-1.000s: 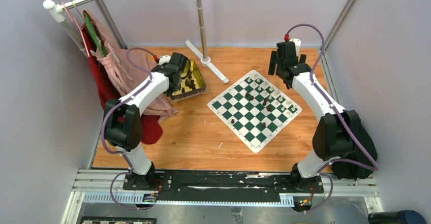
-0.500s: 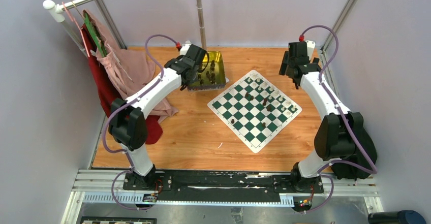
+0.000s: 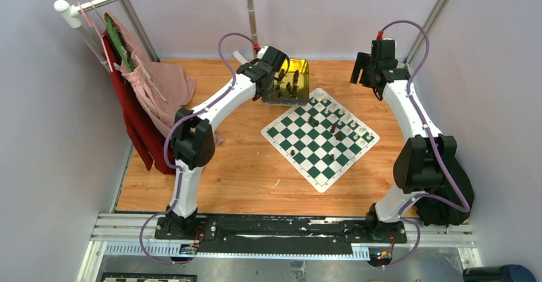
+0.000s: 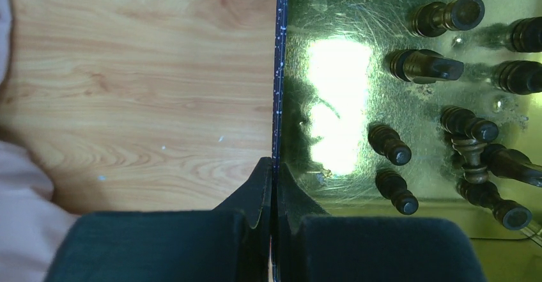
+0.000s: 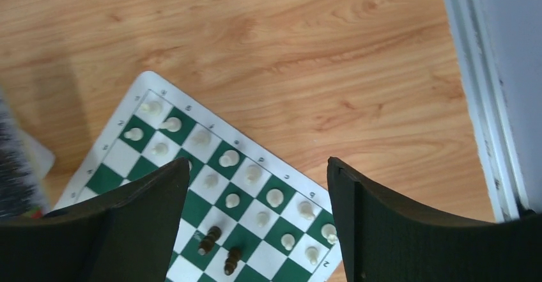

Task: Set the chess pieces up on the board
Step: Pick up the storage box at the center of the board, then place the storage box at the center of the board.

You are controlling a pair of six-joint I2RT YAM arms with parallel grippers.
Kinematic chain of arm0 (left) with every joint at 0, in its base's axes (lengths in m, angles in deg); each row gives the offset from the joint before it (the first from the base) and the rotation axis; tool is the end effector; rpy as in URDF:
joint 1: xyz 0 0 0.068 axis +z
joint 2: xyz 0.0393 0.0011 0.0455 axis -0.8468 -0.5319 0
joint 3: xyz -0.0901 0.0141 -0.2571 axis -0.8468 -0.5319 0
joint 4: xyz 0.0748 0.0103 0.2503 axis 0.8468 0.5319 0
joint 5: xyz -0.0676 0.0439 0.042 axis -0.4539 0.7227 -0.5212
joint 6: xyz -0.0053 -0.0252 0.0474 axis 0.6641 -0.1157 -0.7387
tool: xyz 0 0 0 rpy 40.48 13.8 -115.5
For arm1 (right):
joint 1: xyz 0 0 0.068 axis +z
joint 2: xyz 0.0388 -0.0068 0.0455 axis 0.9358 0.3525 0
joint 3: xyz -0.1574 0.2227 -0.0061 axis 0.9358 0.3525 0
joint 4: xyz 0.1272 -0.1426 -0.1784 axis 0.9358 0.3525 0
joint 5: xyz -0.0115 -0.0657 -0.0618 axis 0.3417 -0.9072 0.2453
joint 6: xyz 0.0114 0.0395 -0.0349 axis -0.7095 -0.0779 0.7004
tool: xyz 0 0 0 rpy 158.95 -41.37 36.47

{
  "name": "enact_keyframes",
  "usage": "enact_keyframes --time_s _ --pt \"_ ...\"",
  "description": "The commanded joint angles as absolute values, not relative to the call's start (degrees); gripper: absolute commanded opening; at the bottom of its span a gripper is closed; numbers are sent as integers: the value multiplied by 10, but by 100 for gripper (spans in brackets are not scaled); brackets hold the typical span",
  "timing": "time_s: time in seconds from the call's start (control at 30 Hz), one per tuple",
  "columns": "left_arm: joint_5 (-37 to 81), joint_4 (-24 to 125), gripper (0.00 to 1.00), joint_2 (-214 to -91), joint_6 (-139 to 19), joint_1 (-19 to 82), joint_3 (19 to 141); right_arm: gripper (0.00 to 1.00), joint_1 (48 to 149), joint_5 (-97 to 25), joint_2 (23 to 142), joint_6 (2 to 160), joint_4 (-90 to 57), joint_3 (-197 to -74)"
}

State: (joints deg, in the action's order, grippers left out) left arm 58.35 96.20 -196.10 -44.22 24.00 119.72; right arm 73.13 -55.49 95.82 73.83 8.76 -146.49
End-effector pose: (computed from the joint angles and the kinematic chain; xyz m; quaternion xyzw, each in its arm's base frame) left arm 0.3958 -0.2454 0.2906 -0.0276 0.9177 0.0350 0.3948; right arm 0.3817 0.0178 0.3408 0.1269 0.8700 -0.0166 0.4762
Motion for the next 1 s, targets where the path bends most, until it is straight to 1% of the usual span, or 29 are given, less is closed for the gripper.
enact_keyframes --time_s 0.0,0.1,0.23,0.43,0.8,0.97 --pt "563 954 0 -1984 -447 231 1243 81 734 -449 982 757 123 -1520" --pt "553 953 0 -2004 -448 228 1261 79 748 -399 1011 767 144 -1567" --pt "548 953 0 -2013 -446 224 1272 79 775 -381 1056 780 179 -1625" --pt "546 953 0 -2015 -449 223 1274 77 818 -362 1094 773 182 -1661" --pt "544 953 0 -2003 -450 224 1266 76 863 -362 1125 765 182 -1669" --pt "541 953 0 -1994 -450 223 1260 73 866 -364 1133 757 172 -1654"
